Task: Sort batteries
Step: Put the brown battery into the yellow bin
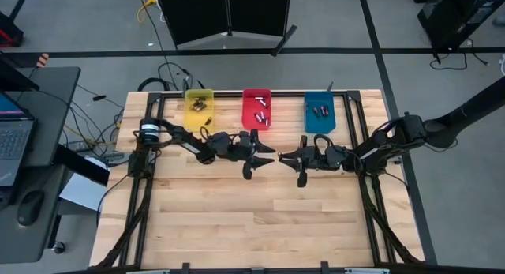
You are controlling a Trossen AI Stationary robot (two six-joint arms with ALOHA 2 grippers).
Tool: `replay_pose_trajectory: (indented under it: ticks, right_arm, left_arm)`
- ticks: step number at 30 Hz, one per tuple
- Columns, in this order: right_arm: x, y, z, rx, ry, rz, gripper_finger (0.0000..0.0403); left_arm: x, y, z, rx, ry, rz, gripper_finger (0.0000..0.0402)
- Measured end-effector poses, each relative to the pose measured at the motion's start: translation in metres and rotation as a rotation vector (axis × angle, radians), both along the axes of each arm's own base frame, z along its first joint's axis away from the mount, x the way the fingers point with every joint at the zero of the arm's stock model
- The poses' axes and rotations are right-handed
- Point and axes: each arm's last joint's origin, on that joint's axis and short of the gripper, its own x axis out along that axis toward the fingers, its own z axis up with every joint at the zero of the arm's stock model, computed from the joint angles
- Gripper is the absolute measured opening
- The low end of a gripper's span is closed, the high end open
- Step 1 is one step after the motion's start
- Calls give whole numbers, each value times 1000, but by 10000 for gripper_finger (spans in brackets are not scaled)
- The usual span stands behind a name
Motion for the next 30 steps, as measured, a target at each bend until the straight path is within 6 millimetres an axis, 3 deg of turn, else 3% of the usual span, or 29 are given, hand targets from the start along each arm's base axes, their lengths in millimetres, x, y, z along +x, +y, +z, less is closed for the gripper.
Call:
replay_pose_trajectory:
  ticks: [12,20,30]
  right_arm:
    - [0,3,0,-6,1,15,59]
    - [0,3,0,-7,2,17,59]
    - [0,3,0,-7,1,17,60]
  left_arm:
    - [17,0,10,24,-53,-82,196]
    - [29,-2,11,52,13,-106,196]
    - [30,-2,12,76,10,-103,182]
